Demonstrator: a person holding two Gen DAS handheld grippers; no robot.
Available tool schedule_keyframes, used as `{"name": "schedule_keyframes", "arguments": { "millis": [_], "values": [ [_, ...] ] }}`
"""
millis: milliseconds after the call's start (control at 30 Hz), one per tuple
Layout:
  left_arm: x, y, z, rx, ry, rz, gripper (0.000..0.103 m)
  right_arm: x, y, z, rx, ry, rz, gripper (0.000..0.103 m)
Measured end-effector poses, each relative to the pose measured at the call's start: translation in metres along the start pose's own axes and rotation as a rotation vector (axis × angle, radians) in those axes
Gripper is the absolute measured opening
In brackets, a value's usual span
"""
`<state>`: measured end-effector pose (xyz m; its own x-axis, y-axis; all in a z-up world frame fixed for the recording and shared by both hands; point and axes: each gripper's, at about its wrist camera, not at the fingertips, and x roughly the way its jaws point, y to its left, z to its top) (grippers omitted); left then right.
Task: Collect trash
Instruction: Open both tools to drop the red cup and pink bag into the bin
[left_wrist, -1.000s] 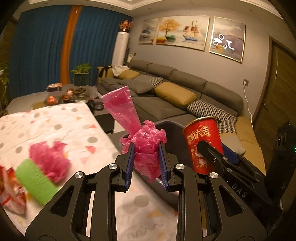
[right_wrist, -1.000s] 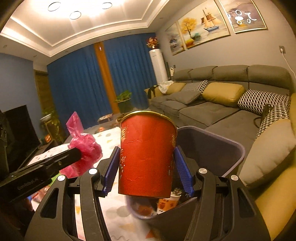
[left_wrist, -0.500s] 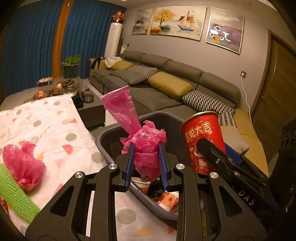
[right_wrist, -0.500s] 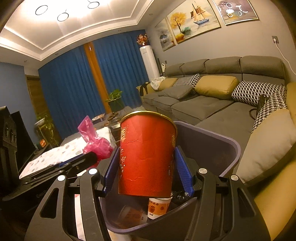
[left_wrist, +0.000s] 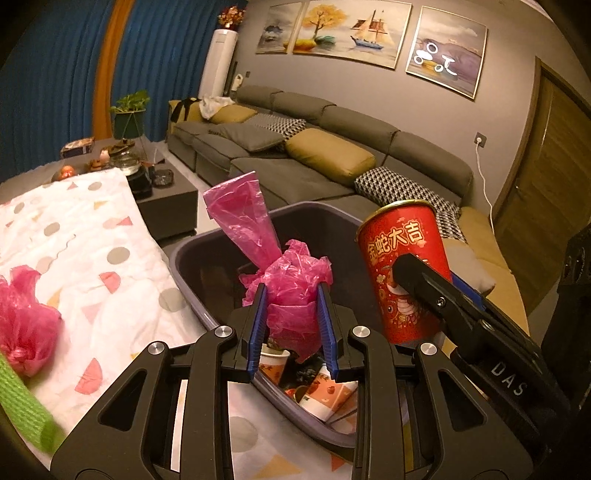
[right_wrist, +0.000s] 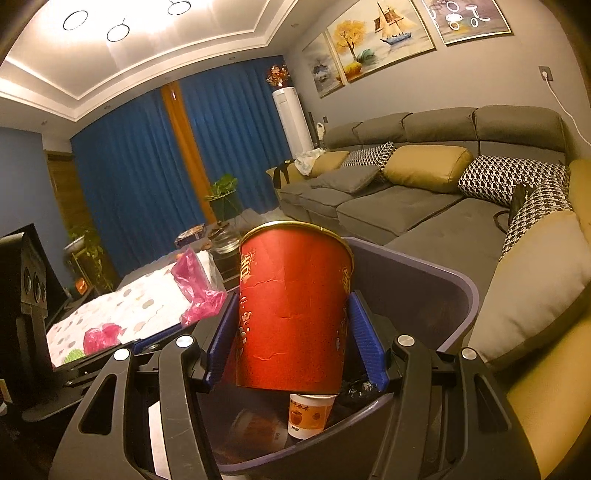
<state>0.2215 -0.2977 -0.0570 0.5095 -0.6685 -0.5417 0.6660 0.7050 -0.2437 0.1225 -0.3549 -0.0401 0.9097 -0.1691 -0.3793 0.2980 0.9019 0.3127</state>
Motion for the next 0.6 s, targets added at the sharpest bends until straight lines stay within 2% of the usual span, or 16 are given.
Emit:
{"name": "schedule_keyframes", "arguments": {
  "millis": [100,167,233,333,533,600],
  "values": [
    [0.002,0.003,-0.001,-0.01,0.011,-0.006,0.033,0.001,0.001,0.0,0.003,0.002,0.0,0.059],
    [0.003,0.007,-0.001,-0.015,0.013,-0.005,0.041,0.0,0.002,0.001,0.005,0.0,-0.001,0.06],
    [0.001,0.01,-0.002,-0.017,0.011,0.009,0.057,0.0,0.001,0.001,0.01,-0.001,-0.002,0.06],
    [-0.007,0.02,-0.005,-0.031,-0.006,0.035,0.074,0.0,0.0,0.002,0.011,0.0,-0.007,0.06],
    [-0.045,0.04,-0.01,-0.053,-0.068,0.142,0.087,0.0,0.007,0.002,0.0,0.001,-0.009,0.063],
    [-0.062,0.044,-0.013,-0.053,-0.093,0.166,0.09,-0.001,0.01,0.003,-0.008,-0.006,-0.02,0.072]
  ]
}}
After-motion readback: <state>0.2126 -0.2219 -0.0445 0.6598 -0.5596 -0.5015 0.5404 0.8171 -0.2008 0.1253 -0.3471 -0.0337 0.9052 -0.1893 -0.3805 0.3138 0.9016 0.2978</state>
